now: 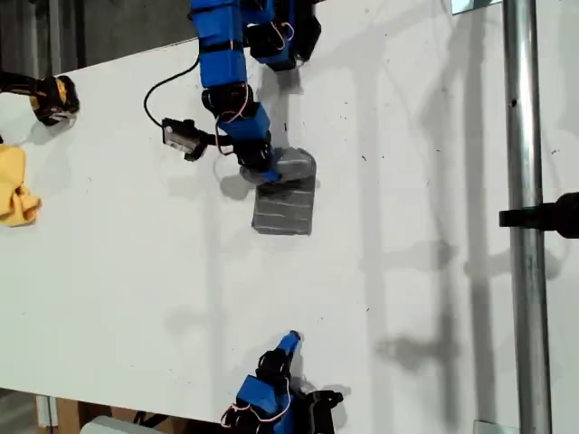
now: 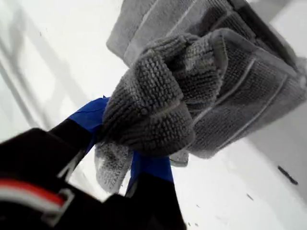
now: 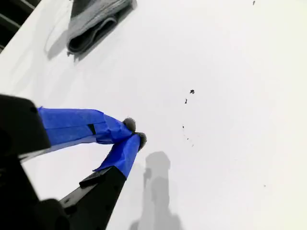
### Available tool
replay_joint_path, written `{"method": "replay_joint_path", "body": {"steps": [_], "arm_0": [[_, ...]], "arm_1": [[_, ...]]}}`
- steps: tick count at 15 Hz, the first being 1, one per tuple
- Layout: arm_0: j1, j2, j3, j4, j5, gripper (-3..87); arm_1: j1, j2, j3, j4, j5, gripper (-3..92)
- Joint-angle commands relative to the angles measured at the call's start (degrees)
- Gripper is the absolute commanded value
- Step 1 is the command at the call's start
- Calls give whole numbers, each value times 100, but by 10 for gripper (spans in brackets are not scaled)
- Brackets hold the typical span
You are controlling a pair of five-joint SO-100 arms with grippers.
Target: Grasp corners of a towel and fold twice.
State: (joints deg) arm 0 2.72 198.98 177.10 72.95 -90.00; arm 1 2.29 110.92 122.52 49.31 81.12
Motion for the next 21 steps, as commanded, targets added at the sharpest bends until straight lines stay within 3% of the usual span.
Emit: {"method": "replay_joint_path", "body": {"steps": [1,4,5,6,7,14,15,18,21], "arm_0": [[70,35,-176,9,-62,-12],[97,35,-176,9,-70,-12],[97,35,-167,26,-70,-12],[97,35,-167,26,-70,-12],[97,35,-167,26,-79,-12],[70,35,-185,0,-35,-12],[70,35,-185,0,-26,-9],[35,35,-167,35,-53,4],[-44,35,-53,53,-220,-12]], "arm_1": [[62,-1020,-1037,-229,-141,-2],[105,-1942,-1468,-686,-193,5],[132,-2153,-1661,-765,-264,88],[149,-2153,-1731,-914,-299,235],[149,-1986,-1784,-1081,-431,240],[325,44,-2145,-193,-967,213],[431,879,-1424,-26,-976,122],[431,4333,1564,598,-360,-2],[-158,6407,3322,1415,633,-2]]}}
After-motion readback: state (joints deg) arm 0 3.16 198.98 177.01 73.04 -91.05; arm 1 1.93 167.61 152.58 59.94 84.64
